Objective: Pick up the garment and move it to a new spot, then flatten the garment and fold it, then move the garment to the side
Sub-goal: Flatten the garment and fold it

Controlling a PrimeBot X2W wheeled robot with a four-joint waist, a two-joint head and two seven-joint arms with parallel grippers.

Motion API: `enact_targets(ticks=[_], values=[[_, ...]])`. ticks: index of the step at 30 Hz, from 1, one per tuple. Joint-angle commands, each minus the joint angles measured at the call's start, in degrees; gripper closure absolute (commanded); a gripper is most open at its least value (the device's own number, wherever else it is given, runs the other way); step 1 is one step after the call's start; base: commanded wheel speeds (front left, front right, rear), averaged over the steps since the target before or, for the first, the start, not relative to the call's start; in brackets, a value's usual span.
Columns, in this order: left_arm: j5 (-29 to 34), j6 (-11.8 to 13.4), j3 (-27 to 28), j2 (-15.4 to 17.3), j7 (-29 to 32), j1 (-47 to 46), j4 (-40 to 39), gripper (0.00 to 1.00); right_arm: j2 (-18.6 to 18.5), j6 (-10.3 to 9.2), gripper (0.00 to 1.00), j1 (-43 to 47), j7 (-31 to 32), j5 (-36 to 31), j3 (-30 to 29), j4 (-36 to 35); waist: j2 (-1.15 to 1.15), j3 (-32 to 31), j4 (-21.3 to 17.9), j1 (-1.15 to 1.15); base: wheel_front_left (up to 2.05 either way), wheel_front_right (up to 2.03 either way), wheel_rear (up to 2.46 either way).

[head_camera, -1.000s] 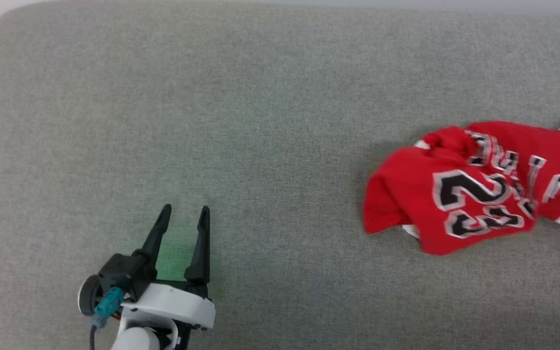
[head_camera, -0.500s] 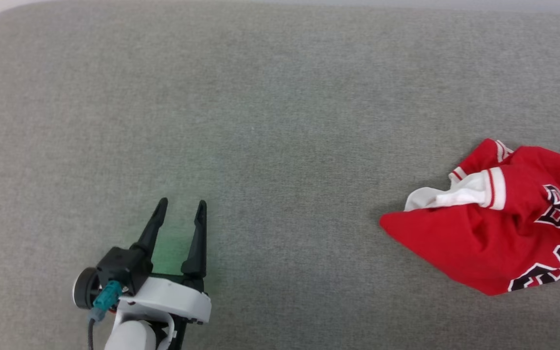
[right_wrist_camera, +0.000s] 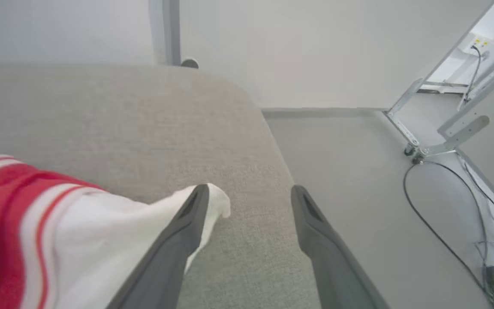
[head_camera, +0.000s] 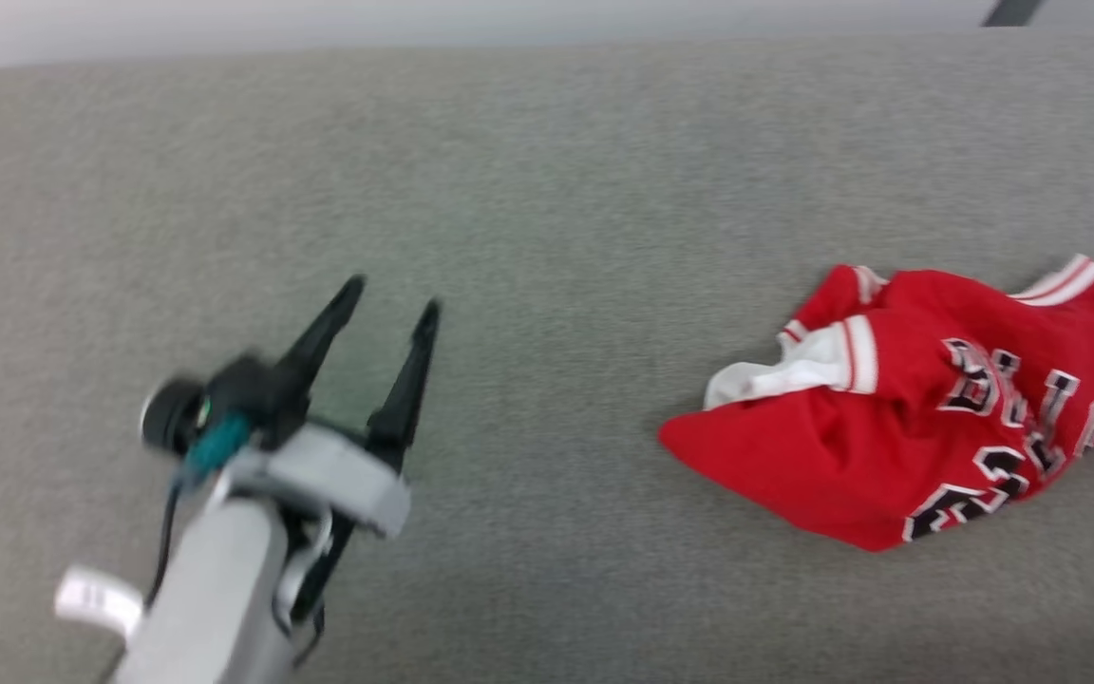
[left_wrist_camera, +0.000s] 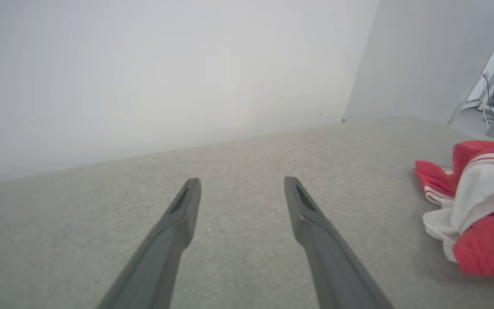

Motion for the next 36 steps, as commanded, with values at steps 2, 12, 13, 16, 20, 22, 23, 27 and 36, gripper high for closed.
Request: enact_targets(ticks=[2,12,13,16,20,22,23,27,36], values=[[-3.49,-0.23,-3.97,2.18,3.94,-4.21,0.30,0.00,2.06,-0.10,0.00,2.39,-2.74,1.85,-0.29,-5.07,0.00,-1.44,-3.77,0.00,0.00,0.00,0.00],[-31.94,-0.19,-20.99,7.73,40.72,-22.64,5.43,0.00,11.53,-0.09,0.00,11.24,-4.42,2.87,-3.51,-31.12,0.00,0.07,-12.54,0.00,0.00,0.00,0.00],[-33.80,-0.19,-21.78,8.13,43.46,-24.26,6.63,0.00,12.33,-0.09,0.00,11.90,-3.98,2.64,-3.77,-33.14,0.00,0.64,-13.38,0.00,0.00,0.00,0.00],[-38.46,-0.19,-23.11,7.33,50.68,-27.83,11.77,0.00,14.69,-0.09,0.00,14.05,-2.66,1.56,-4.65,-37.94,0.00,2.04,-15.55,0.00,0.00,0.00,0.00],[-44.61,-0.09,-22.84,4.93,60.49,-31.71,19.04,0.00,17.25,-0.09,0.00,15.36,-1.09,0.49,-5.30,-41.81,0.00,3.59,-17.84,0.00,0.00,0.00,0.00],[-46.95,0.10,-22.65,3.73,64.43,-33.13,21.17,0.00,18.33,-0.09,0.00,15.84,-0.56,0.17,-5.46,-42.83,0.00,4.11,-18.66,0.00,0.00,0.00,0.00],[-48.20,0.51,-22.25,3.07,65.76,-33.61,22.17,0.00,18.65,-0.09,0.00,16.06,-0.41,0.10,-5.59,-43.15,0.00,4.27,-18.96,0.00,0.00,0.00,0.00],[-49.34,0.51,-23.09,1.59,68.97,-34.25,24.16,0.00,19.84,-0.09,0.00,16.37,0.06,-0.52,-5.91,-44.08,0.00,4.76,-19.68,0.00,0.00,0.00,0.00],[-45.35,0.18,-29.64,1.01,72.53,-32.42,25.58,0.00,20.54,-0.09,0.00,15.59,1.04,-0.93,-5.21,-45.11,0.00,5.70,-19.59,0.00,0.00,0.00,0.00]])
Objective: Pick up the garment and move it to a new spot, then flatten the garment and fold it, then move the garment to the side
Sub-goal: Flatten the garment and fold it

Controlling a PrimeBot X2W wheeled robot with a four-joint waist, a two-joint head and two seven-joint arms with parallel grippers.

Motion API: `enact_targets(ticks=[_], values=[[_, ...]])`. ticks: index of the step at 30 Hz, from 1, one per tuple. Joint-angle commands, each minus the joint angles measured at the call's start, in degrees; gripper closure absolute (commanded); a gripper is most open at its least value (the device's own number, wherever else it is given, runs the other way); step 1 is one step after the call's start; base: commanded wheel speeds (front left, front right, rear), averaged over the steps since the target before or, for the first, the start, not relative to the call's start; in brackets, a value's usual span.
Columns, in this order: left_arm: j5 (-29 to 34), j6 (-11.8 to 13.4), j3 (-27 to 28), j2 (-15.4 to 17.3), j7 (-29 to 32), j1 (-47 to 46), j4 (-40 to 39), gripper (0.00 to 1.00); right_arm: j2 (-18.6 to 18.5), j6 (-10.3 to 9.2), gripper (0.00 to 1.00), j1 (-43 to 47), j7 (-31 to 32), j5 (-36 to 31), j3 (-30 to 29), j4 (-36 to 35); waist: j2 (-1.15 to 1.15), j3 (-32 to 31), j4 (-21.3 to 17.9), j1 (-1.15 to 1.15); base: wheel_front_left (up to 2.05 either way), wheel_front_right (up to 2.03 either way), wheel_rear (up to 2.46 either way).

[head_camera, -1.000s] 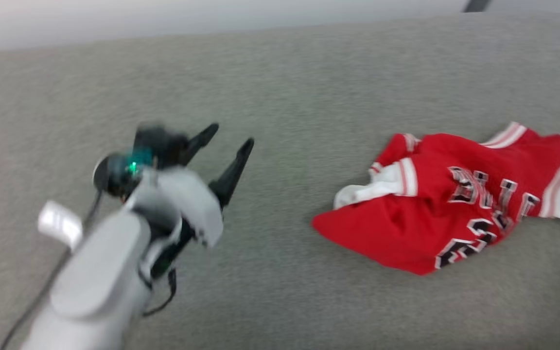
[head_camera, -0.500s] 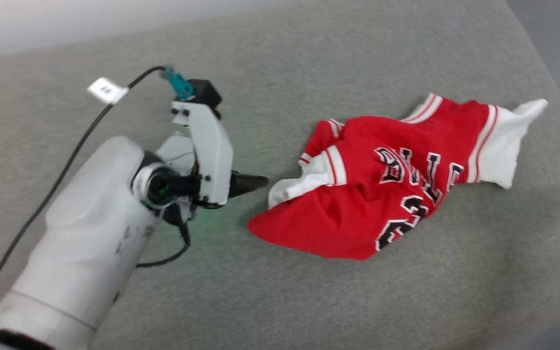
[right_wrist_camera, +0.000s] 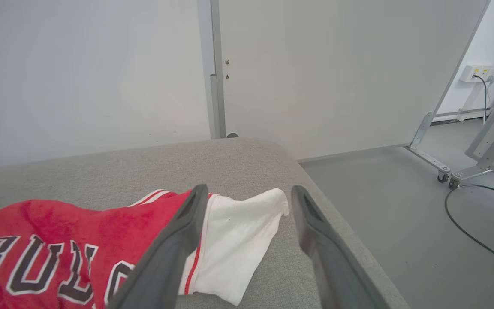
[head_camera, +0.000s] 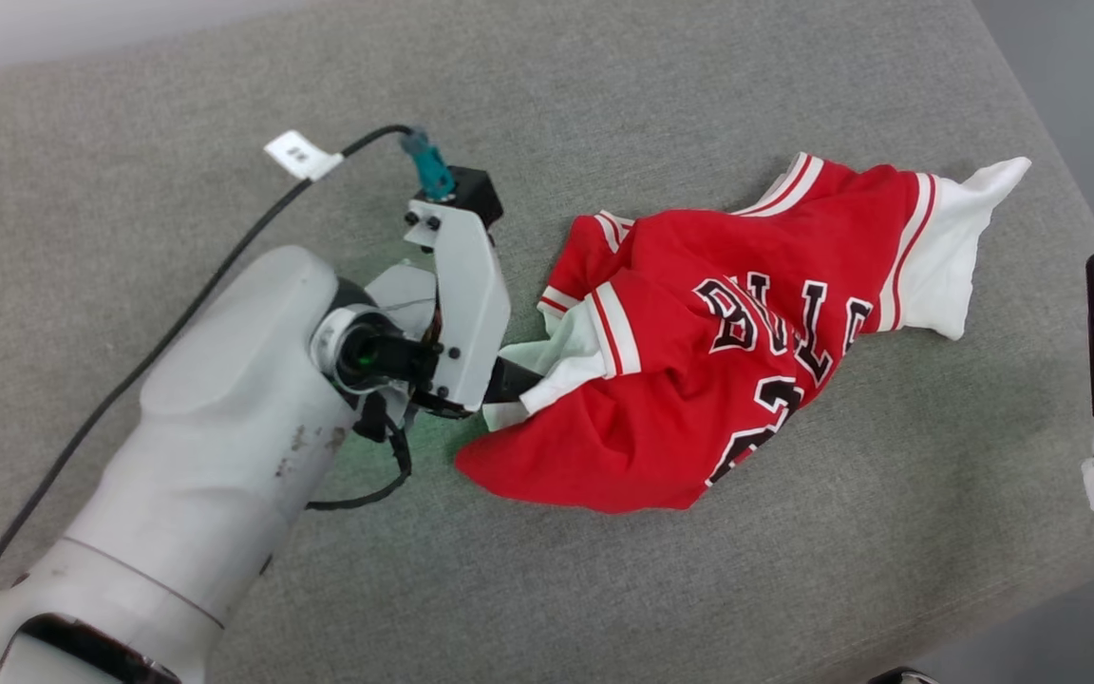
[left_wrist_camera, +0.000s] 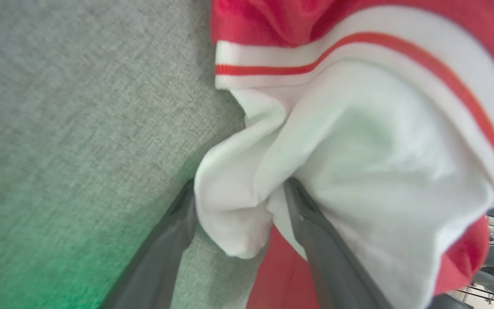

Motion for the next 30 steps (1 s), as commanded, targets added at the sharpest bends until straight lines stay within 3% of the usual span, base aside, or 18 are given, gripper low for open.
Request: enact_targets(ticks=[1,3,4,16,23,30], values=[[0.76,-0.04,-1.88,-0.05,0.62,2.94,1.78,0.44,0.15,-0.08,0.00,-0.69,0.06,-0.47,0.11,-0.46,0.00,0.22,0.23,0.00,0.00,0.00,0.00],[0.99,0.00,-2.15,-0.41,0.32,2.64,2.14,0.87,0.01,-0.08,0.00,-0.95,0.21,-0.49,0.15,-0.66,0.00,0.20,0.51,0.00,0.00,0.00,0.00],[0.68,-0.04,-2.02,-0.72,0.05,2.39,2.25,1.00,-0.16,-0.08,0.00,-1.00,0.21,-0.56,0.09,-0.77,0.00,0.09,0.73,0.00,0.00,0.00,0.00],[-0.90,-0.37,3.27,2.17,-10.21,-3.00,0.99,1.00,-1.23,-0.09,0.00,1.75,2.12,-2.09,-1.70,-3.17,0.00,-4.23,5.87,0.00,0.00,0.00,0.00],[1.13,-0.37,5.28,8.93,-15.88,-3.09,0.38,1.00,-1.60,-0.08,0.00,3.71,4.78,-2.48,-2.50,-5.94,0.00,-6.75,9.89,0.00,0.00,0.00,0.00],[5.66,3.09,4.29,14.86,-18.87,-1.27,4.19,1.00,-1.52,-0.08,0.00,3.88,7.17,-2.81,-1.86,-8.37,0.00,-6.91,11.03,0.00,0.00,0.00,0.00]])
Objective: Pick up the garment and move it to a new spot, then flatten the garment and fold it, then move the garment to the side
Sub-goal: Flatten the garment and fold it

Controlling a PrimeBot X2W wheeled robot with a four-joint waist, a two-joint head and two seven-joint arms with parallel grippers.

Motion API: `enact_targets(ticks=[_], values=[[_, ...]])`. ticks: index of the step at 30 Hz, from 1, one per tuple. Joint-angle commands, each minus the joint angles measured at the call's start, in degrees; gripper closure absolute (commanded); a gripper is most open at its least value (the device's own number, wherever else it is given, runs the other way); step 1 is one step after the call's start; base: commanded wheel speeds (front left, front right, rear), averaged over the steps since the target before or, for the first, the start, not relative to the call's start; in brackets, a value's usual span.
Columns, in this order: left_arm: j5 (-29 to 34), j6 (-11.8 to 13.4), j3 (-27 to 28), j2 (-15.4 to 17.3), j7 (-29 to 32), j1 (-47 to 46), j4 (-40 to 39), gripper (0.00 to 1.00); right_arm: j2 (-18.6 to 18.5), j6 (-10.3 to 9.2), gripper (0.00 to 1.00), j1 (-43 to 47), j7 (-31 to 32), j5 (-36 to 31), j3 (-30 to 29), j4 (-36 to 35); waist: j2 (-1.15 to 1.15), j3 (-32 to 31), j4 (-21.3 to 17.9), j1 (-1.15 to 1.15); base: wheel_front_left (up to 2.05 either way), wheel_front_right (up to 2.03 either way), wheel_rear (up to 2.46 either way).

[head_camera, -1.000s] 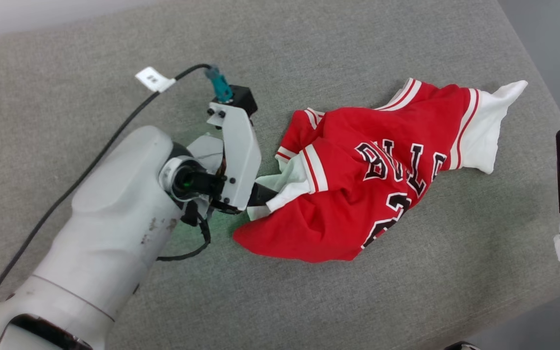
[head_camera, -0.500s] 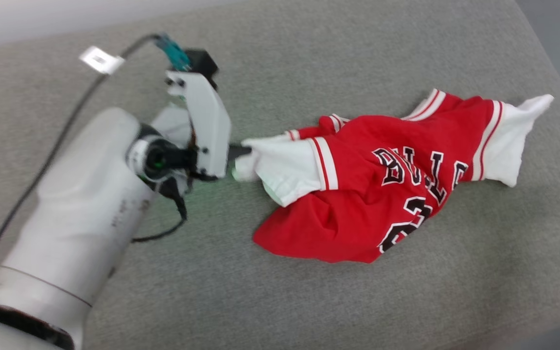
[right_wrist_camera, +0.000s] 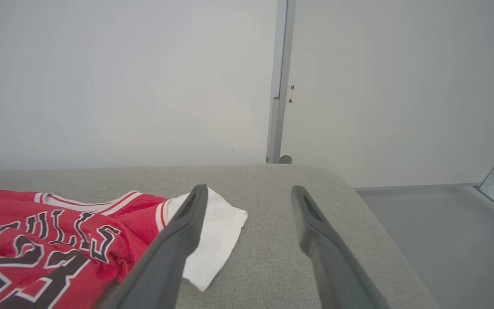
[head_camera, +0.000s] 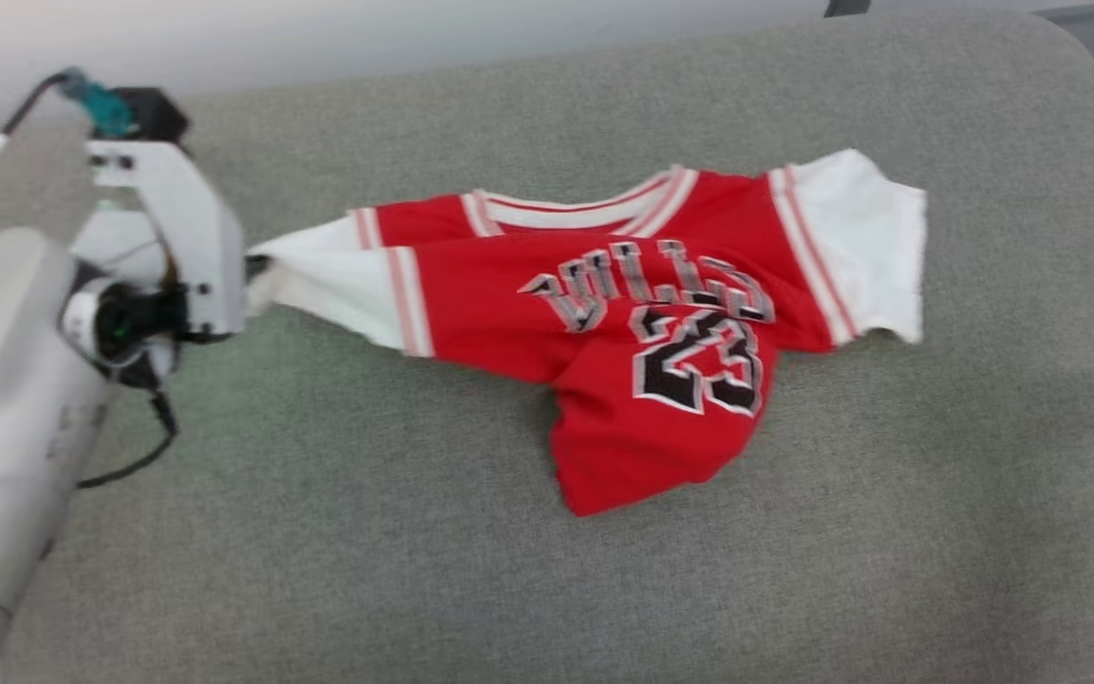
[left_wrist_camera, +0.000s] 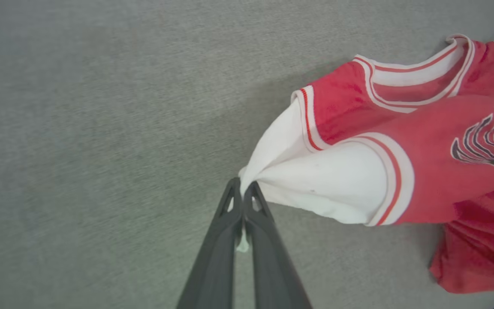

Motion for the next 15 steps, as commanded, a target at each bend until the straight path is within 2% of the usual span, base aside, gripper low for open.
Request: enact_targets(ticks=[1,7,11,14,15], values=[[0.81,0.85,0.06,0.60,-0.87,0.38,0.67,1.00,-0.08,-0.08,0.00,0.37,0.33,-0.28,0.18,-0.37,0.00,-0.01,0.15,0.00,0.00,0.00,0.00],[4.98,4.35,-1.35,1.99,-5.56,0.79,4.60,1.00,-0.06,-0.08,0.00,0.66,0.99,0.00,0.78,-0.90,0.00,0.61,-0.84,0.00,0.00,0.00,0.00],[7.03,4.50,-2.71,2.90,-7.38,0.96,6.81,1.00,-0.21,-0.08,0.00,1.08,1.25,-0.11,0.81,-0.84,0.00,0.44,-1.01,0.00,0.00,0.00,0.00],[7.39,3.23,-2.91,2.34,-9.84,1.31,7.77,0.97,-0.11,-0.08,0.00,1.23,1.73,-0.46,0.77,-0.92,0.00,-0.05,-0.39,0.00,0.00,0.00,0.00],[6.87,2.98,-2.46,2.05,-10.99,1.52,8.08,0.53,-0.09,-0.08,0.00,1.28,1.83,-0.51,0.83,-0.93,0.00,-0.28,-0.05,0.00,0.00,0.00,0.00]])
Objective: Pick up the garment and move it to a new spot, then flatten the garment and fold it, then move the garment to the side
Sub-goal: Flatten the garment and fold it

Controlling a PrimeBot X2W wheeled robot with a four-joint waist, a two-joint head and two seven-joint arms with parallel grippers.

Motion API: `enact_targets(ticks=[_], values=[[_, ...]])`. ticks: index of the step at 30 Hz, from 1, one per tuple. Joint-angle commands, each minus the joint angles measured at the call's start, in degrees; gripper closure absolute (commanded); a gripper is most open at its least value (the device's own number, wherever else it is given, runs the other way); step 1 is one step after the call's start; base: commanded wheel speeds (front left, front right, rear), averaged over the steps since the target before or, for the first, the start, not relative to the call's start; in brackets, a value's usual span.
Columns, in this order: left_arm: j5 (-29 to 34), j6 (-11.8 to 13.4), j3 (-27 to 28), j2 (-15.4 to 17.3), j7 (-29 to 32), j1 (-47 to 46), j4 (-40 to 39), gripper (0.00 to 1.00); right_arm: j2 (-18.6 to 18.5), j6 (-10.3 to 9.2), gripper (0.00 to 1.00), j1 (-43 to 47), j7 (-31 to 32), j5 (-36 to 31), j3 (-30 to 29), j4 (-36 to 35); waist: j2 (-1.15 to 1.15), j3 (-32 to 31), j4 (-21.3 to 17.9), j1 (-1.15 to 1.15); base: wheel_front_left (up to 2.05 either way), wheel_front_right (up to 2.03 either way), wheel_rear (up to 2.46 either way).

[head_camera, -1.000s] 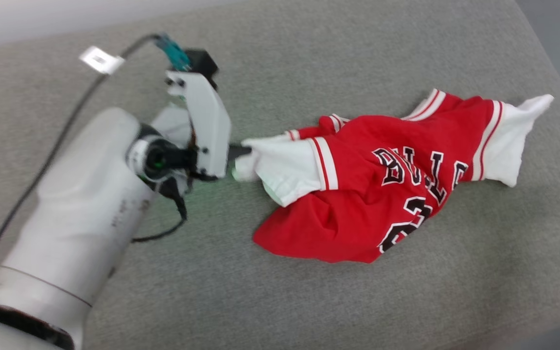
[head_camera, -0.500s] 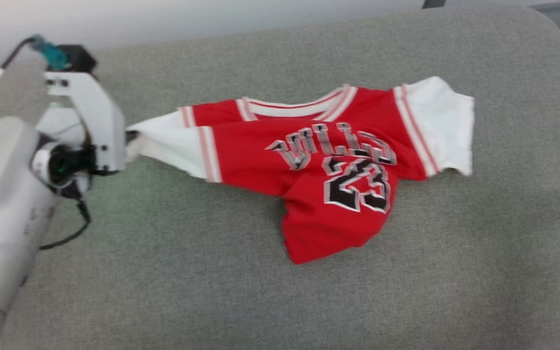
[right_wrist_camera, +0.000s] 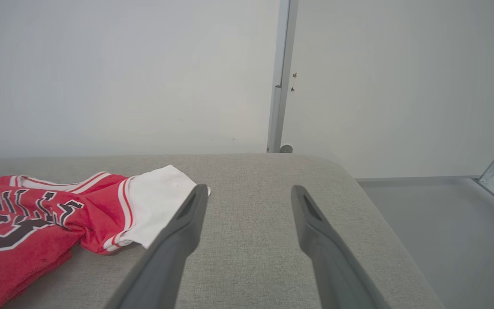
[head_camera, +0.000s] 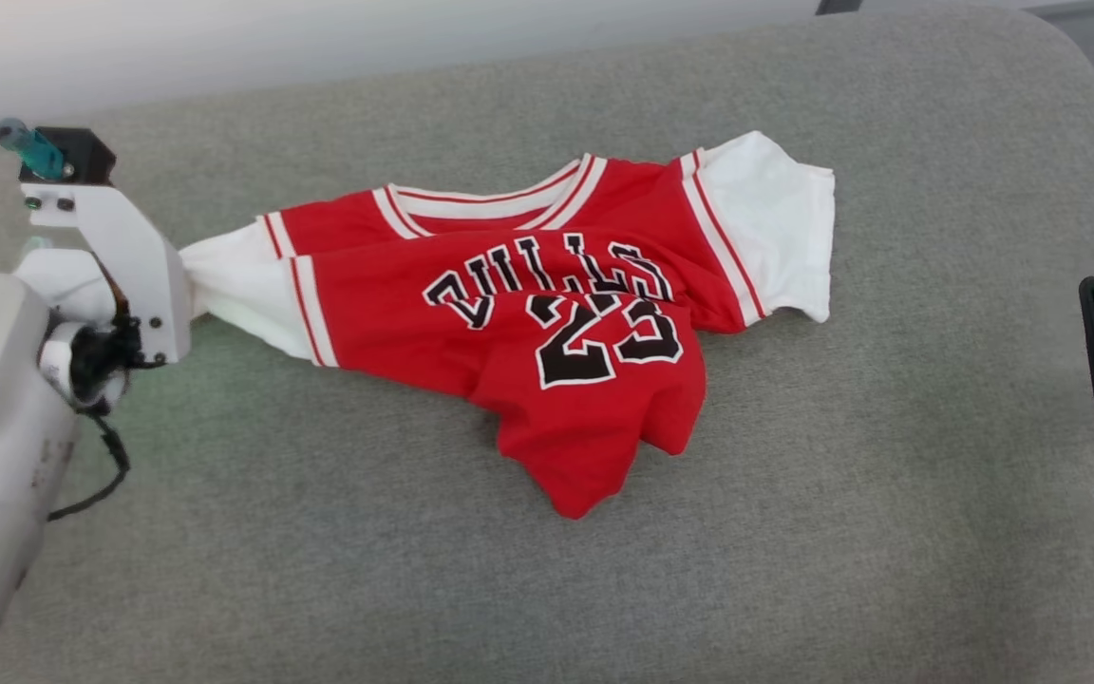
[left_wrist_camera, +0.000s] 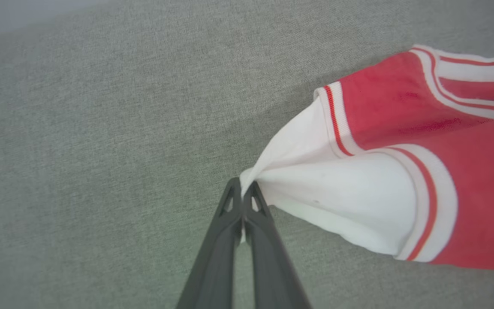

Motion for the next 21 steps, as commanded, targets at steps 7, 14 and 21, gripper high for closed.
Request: enact_targets(ticks=[7,14,21], values=[[-1.40,-2.26,2.72,-1.32,-12.27,3.78,-1.55,0.00,-1.26,-0.09,0.00,0.72,1.72,0.00,2.14,1.05,0.00,-1.81,3.85,0.00,0.00,0.00,0.00],[-2.00,-0.47,5.84,-3.04,-29.39,12.21,-10.33,0.00,-5.66,-0.08,0.00,-0.83,4.32,0.41,5.65,3.20,0.00,-2.23,9.43,0.00,0.00,0.00,0.00],[0.24,5.75,6.65,-5.94,-42.28,23.96,-22.80,0.00,-14.80,-0.08,0.00,-9.40,13.00,7.95,15.44,8.07,0.00,-0.22,14.83,0.00,0.00,0.00,0.00]])
